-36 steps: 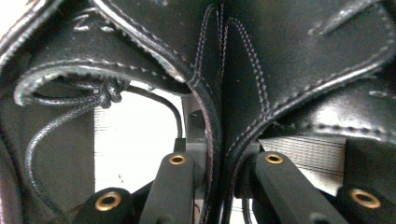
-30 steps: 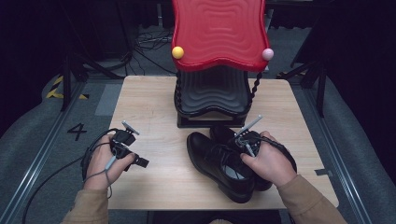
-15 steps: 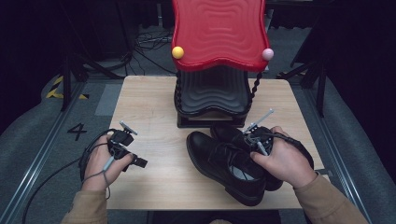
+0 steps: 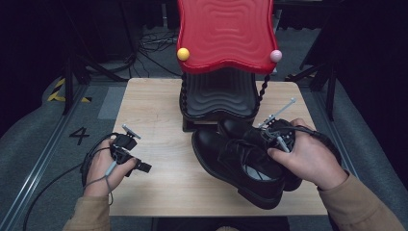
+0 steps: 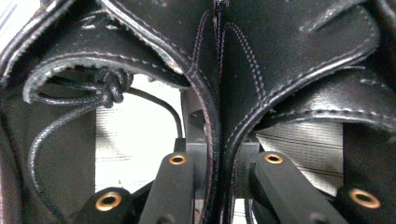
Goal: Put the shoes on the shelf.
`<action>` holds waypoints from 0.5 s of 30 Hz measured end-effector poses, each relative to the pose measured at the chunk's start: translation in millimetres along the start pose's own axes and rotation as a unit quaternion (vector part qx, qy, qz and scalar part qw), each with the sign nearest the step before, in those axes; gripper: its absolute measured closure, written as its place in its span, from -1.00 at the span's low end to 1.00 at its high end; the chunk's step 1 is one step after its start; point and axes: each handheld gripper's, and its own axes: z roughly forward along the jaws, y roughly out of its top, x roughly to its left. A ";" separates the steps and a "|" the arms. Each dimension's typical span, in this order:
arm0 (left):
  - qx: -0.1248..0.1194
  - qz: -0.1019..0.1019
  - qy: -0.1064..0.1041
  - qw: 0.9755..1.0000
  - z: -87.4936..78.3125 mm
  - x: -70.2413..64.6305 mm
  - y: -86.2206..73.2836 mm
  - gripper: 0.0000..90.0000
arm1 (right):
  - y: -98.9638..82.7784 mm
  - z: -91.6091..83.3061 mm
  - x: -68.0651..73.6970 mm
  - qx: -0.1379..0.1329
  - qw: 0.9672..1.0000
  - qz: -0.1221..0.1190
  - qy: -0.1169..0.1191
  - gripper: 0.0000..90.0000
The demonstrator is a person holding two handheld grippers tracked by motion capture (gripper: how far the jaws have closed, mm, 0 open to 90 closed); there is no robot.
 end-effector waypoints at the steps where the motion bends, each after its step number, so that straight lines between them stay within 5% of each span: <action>1: -0.002 -0.001 0.000 1.000 0.2 0.1 -0.1 -0.01 | 1.0 -4.3 0.9 -0.003 1.000 -0.003 -0.003 0.82; 15: -0.019 -0.010 -0.005 1.000 -3.7 8.9 -0.6 -0.01 | 23.2 -66.9 13.7 -0.024 1.000 -0.007 -0.011 0.82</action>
